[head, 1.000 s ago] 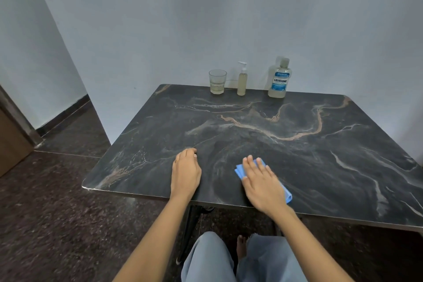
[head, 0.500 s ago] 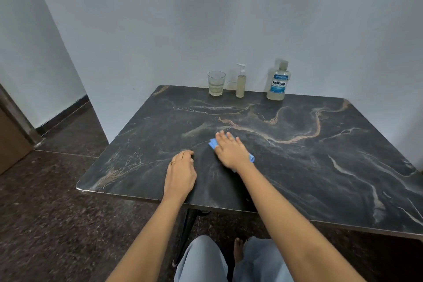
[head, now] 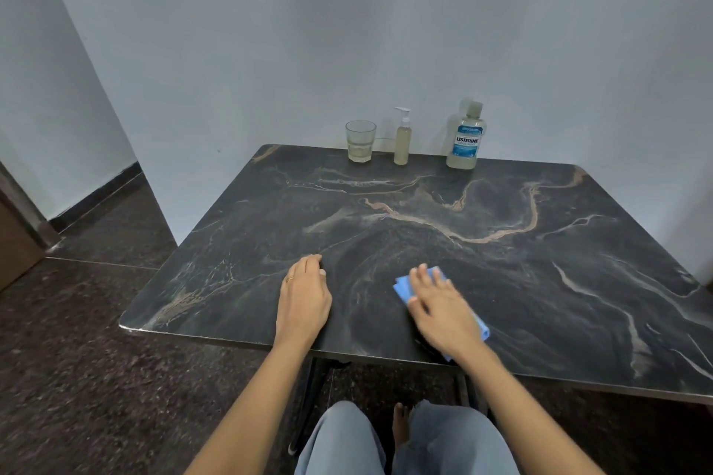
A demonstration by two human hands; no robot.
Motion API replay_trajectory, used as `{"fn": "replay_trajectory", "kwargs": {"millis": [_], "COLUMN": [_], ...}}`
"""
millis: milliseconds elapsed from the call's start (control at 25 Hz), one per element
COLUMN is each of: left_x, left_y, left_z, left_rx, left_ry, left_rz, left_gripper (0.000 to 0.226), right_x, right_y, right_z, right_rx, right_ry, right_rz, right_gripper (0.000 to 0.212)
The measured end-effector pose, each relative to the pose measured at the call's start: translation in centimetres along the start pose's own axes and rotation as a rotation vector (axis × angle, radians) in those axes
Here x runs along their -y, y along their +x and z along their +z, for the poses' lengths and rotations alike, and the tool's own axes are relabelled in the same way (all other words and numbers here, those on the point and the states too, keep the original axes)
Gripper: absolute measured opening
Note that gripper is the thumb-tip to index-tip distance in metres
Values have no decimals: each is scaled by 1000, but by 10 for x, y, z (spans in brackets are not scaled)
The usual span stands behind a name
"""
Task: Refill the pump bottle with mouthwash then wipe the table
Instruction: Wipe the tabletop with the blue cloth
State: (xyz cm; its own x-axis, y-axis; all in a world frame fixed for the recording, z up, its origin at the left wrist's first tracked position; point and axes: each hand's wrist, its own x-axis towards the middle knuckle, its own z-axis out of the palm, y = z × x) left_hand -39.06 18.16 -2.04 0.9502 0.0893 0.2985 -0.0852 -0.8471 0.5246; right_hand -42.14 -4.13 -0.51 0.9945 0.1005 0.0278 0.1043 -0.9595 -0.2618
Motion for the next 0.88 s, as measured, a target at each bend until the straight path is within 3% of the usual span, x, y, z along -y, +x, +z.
{"fn": "replay_trajectory", "kwargs": {"millis": [200,320,600,880], "left_x": [-1,-1,0,0], "left_y": [-1,0,0,0], "left_z": [0,1,-1,-2], "left_rx": [-20,-13,-7,14], "left_ry": [9,23,13,17], "left_rz": [-35,-39,-45,-36], "left_gripper": [33,32,35,35], "right_x": [65,76,37,-67], "right_y": [26,76,170,131], "right_z": [16,22,9,-22], "right_rx": [78,133,112,8], "right_ry": [-3,-5,-68,-98], "right_rz": [-352,-387,-121,195], "right_gripper": [53,52,53,53]}}
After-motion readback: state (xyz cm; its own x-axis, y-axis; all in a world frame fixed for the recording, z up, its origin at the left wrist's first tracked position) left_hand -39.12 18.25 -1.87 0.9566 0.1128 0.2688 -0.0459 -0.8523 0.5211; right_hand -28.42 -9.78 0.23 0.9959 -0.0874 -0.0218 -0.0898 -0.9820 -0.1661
